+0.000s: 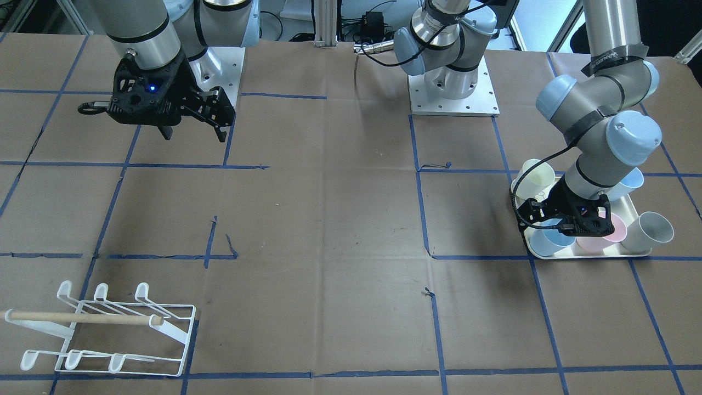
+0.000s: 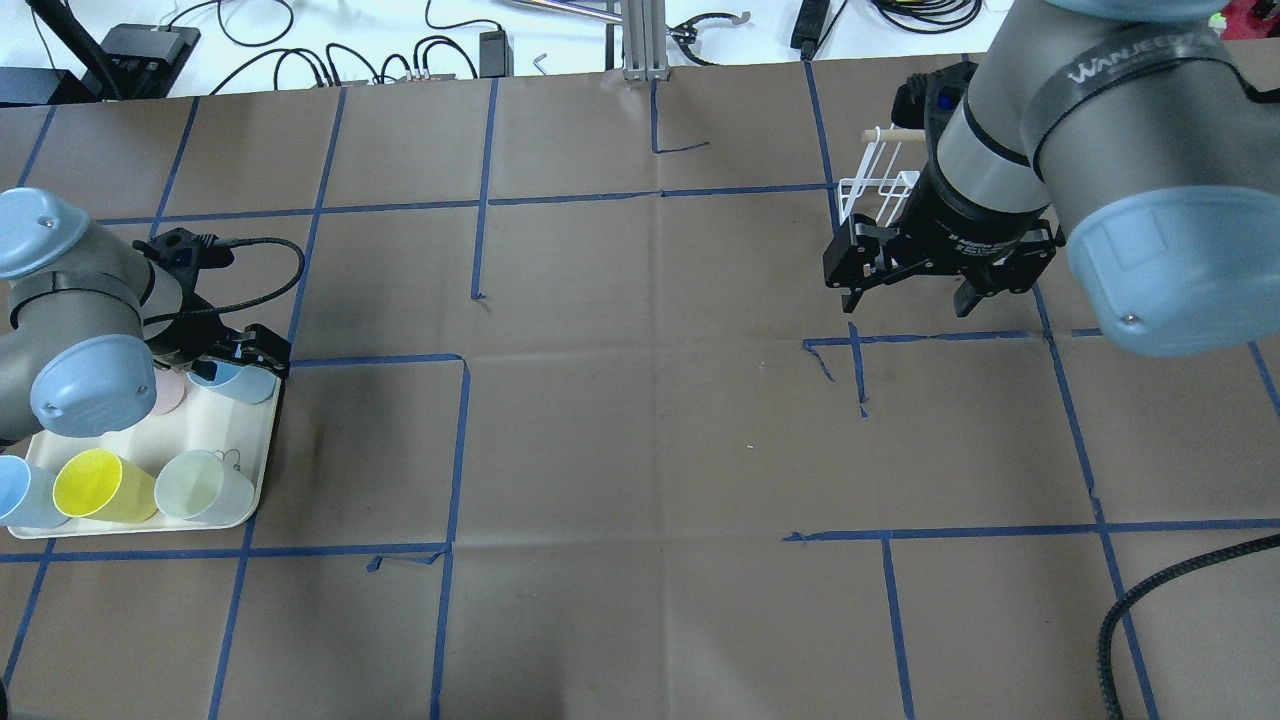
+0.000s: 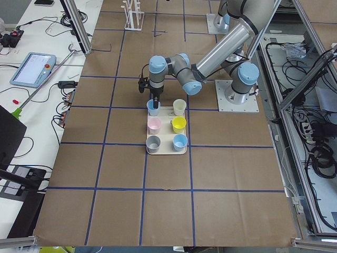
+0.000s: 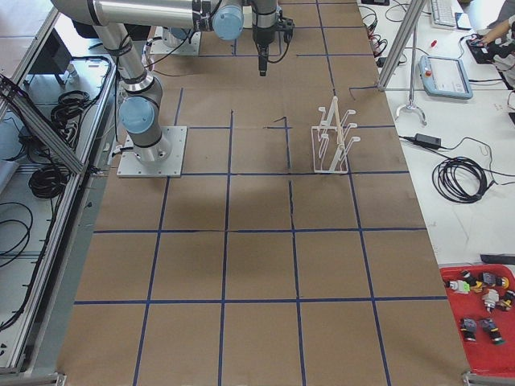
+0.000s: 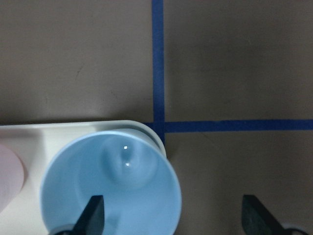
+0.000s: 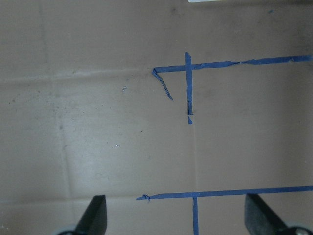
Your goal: Transfer IKEA cup to right arm and place on rack
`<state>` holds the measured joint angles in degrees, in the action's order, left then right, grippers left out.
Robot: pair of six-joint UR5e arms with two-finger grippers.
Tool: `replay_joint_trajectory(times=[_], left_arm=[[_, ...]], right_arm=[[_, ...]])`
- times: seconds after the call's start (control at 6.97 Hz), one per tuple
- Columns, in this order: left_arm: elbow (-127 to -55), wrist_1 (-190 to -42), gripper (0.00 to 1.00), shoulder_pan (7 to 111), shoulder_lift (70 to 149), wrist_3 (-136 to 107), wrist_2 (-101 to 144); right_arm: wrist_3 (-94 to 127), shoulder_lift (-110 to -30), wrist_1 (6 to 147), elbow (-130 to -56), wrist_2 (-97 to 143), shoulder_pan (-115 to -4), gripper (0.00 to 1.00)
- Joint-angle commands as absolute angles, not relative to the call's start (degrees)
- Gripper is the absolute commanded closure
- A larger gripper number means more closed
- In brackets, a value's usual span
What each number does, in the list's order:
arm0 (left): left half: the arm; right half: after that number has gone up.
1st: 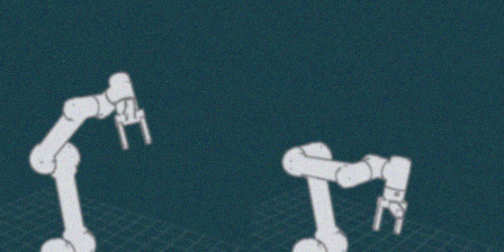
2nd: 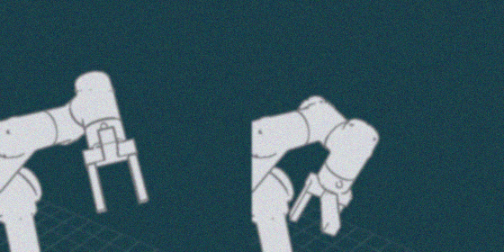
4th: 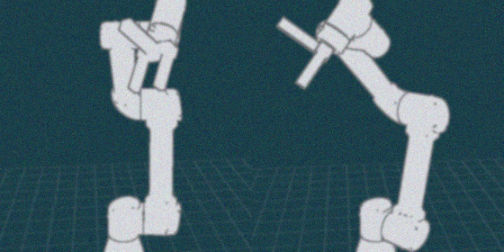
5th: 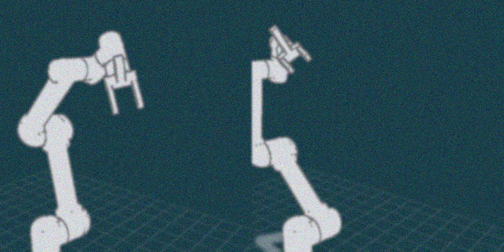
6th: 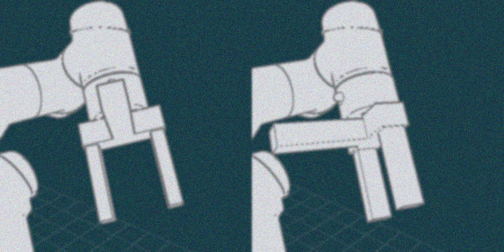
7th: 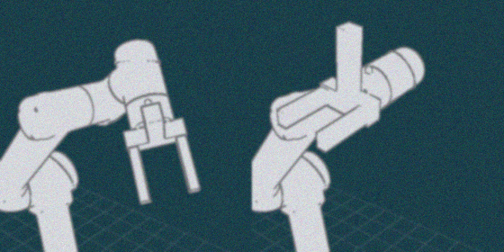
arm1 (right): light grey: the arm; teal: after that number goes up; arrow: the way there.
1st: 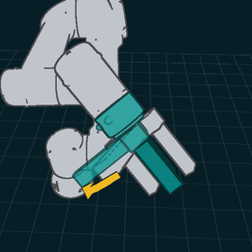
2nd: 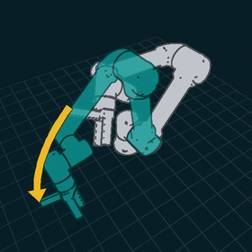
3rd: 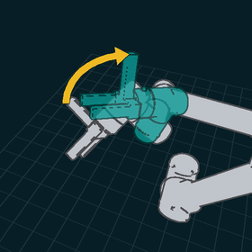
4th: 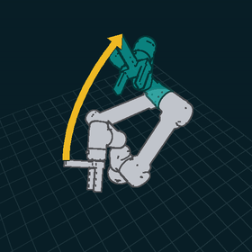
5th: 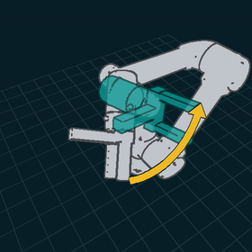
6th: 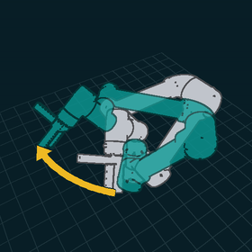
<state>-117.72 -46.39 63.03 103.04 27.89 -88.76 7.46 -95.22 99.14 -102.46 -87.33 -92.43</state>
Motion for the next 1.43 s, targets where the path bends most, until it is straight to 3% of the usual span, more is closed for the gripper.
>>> replay_joint_trajectory(times=[0.0, 0.14, 0.29, 0.57, 0.72, 1.29], left_arm=[[-117.33, -46.14, 0.52, 63.10, 102.57, 28.04, -89.12], [-117.33, -46.14, 0.79, 63.02, 102.83, 27.95, -89.03], [-116.72, -46.32, 0.96, 63.10, 102.48, 28.12, -88.69], [-113.75, -47.89, 1.00, 63.37, 101.43, 28.56, -88.33], [-110.60, -53.47, 1.00, 63.37, 100.21, 28.56, -88.33], [-86.98, -85.46, 1.00, 69.49, 97.73, 27.69, -88.94]], right_arm=[[13.42, -95.36, 110.93, -105.28, -87.01, -92.55, 0.00], [15.97, -95.62, 120.05, -108.08, -86.84, -92.90, 0.00], [19.91, -95.36, 131.28, -111.50, -83.70, -92.90, 0.00], [30.27, -95.27, 154.92, -119.66, -73.34, -92.90, 0.00], [33.80, -95.62, 160.08, -123.01, -73.21, -92.90, 0.00], [54.37, -96.33, 175.82, -129.36, -65.76, -93.07, 0.00]])
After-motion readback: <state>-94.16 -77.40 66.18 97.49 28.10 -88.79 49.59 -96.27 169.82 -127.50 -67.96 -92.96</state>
